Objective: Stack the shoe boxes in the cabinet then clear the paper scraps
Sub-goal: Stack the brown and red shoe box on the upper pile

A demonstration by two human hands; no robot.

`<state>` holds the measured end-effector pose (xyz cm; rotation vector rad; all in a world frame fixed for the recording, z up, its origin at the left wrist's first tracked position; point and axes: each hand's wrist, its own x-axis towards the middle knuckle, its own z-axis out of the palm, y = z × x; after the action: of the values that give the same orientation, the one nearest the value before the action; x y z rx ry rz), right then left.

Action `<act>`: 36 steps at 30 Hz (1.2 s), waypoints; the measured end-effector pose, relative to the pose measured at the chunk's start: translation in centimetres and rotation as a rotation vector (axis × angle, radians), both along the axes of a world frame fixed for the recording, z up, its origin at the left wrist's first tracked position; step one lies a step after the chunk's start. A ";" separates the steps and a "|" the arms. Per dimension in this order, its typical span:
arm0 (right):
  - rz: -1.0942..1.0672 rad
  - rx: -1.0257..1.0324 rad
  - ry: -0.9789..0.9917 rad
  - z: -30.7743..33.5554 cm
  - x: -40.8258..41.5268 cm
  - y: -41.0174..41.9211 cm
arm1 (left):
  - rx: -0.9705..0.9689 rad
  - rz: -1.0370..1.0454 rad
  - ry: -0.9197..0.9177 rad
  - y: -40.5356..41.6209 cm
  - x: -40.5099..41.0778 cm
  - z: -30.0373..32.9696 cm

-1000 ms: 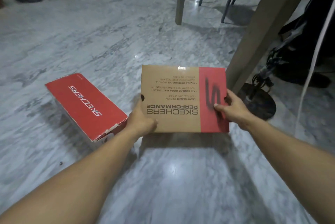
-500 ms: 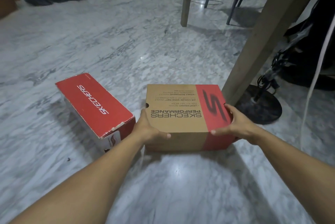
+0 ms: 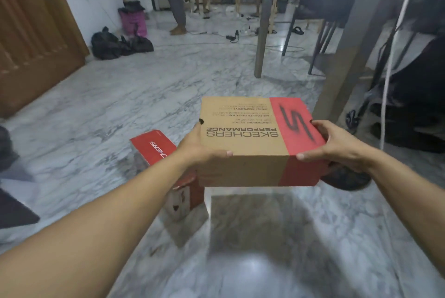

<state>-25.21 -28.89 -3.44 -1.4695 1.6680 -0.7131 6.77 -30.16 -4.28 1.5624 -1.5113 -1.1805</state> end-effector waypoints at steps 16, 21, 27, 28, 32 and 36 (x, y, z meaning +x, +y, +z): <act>0.341 -0.125 -0.048 18.8 18.2 11.3 | -0.088 0.285 -0.068 21.0 17.9 19.3; 0.463 -0.165 -0.057 22.9 24.6 15.4 | -0.116 0.400 -0.087 28.8 23.3 24.0; 0.615 -0.225 -0.089 26.8 32.8 18.4 | -0.201 0.554 -0.107 35.9 29.0 28.2; 0.640 -0.239 -0.099 27.2 34.1 18.7 | -0.208 0.580 -0.112 36.9 29.8 28.8; 0.721 -0.309 -0.137 29.0 39.2 20.0 | -0.228 0.680 -0.184 40.5 33.5 30.8; 0.785 -0.343 -0.166 30.9 44.0 21.2 | -0.257 0.771 -0.170 43.6 35.7 33.3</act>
<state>18.77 -7.66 27.49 -2.0486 0.7454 -0.6547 42.51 13.42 29.05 1.8379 -0.9401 -0.4083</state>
